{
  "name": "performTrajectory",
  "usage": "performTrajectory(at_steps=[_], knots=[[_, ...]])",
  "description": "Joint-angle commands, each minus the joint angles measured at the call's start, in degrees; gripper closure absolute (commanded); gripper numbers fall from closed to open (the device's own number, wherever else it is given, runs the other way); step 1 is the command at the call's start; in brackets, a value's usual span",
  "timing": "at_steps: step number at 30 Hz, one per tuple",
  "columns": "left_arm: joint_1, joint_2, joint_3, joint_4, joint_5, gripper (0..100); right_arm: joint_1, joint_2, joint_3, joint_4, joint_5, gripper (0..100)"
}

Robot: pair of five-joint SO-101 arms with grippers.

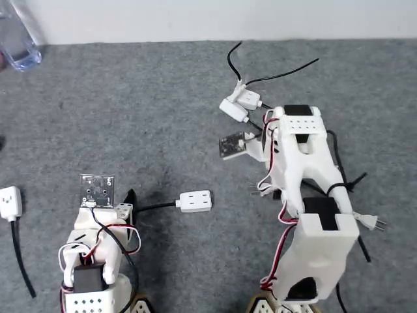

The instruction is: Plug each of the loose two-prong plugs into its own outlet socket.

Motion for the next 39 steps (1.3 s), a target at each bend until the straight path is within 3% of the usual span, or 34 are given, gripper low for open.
performTrajectory(at_steps=[1,15,39], knots=[[0.09,-0.18,-0.13,0.18,-0.44,83,1.10,-1.27,1.41,-0.22,5.80,77.2],[0.26,-0.18,-0.13,0.18,-0.44,83,-1.98,-6.90,2.73,3.38,7.56,77.2],[0.26,-0.18,-0.13,0.18,-0.44,83,-3.82,-4.00,4.84,-2.59,7.47,77.2]])
